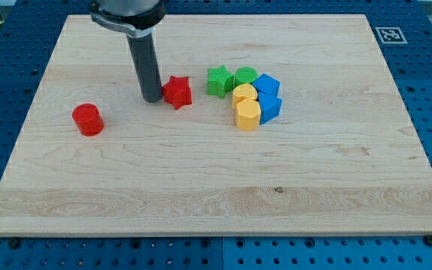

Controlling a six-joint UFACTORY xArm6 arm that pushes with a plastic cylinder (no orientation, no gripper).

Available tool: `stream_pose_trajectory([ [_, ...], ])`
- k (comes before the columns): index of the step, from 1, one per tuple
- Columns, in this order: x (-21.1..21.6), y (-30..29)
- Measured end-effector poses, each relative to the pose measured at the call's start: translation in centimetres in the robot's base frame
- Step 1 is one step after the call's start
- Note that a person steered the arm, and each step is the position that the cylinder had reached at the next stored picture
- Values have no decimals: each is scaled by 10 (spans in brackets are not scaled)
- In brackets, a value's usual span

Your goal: Move the arm to the left center of the board

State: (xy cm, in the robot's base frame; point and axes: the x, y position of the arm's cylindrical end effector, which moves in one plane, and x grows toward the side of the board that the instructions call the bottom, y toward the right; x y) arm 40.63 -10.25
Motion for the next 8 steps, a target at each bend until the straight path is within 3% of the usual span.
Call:
stream_pose_trajectory([
  [5, -1, 53],
  [8, 26, 33],
])
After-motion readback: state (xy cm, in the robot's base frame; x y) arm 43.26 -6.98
